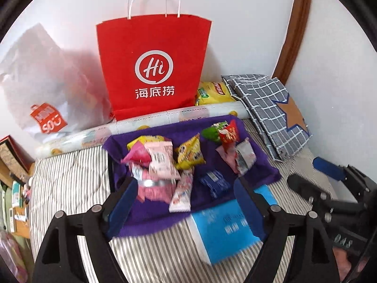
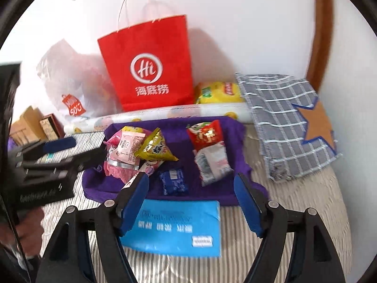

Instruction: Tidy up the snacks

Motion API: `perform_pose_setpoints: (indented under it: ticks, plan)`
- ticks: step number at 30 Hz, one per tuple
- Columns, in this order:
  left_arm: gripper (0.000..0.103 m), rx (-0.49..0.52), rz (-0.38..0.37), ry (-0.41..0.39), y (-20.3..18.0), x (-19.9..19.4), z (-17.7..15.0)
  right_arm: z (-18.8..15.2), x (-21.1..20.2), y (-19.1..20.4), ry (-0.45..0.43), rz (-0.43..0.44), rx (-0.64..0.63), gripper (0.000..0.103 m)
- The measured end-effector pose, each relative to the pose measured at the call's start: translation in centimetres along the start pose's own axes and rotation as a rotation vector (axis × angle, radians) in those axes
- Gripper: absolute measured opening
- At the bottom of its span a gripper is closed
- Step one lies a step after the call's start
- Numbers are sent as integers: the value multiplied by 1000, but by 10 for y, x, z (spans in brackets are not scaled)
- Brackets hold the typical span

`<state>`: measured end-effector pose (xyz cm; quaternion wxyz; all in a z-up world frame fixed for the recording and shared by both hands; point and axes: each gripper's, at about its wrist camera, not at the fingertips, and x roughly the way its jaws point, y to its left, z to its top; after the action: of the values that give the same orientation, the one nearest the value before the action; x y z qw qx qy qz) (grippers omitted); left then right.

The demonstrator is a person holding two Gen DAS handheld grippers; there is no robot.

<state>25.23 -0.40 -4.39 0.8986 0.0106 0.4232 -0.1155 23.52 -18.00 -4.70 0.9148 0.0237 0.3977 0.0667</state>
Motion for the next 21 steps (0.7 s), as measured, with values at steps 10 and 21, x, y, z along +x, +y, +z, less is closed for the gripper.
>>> perform_pose_setpoints:
  ticks: [10,21]
  plan:
    - [94,-8,-15,-46,-27,-68,-51,-38,-75,-5,-59,-38,7,81]
    - [99,-25,38,-127,-49,-116,-102,-91,-140,-10,-164,-64,5,103]
